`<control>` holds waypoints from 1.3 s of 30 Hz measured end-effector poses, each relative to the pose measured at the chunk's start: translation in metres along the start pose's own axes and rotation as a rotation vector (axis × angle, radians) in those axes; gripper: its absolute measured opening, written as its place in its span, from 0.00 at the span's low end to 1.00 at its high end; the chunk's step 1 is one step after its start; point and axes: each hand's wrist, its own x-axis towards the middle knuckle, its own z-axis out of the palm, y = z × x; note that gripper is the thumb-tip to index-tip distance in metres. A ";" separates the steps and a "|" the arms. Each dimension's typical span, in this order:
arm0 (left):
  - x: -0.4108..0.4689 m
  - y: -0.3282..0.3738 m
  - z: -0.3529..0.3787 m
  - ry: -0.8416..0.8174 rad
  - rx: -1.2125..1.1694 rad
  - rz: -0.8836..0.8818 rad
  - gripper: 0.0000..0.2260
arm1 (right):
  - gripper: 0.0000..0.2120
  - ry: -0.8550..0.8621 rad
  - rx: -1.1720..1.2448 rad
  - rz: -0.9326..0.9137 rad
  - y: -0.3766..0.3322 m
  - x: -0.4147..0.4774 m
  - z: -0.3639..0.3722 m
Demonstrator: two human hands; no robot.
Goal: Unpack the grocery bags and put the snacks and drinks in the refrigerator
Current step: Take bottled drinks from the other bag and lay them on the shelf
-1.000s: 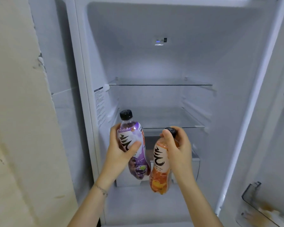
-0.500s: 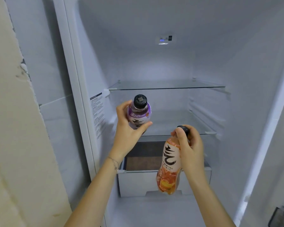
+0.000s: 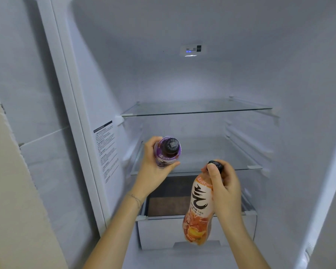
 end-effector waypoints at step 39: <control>0.017 -0.014 -0.010 -0.303 0.594 -0.205 0.15 | 0.14 -0.015 -0.070 0.060 0.017 0.000 -0.009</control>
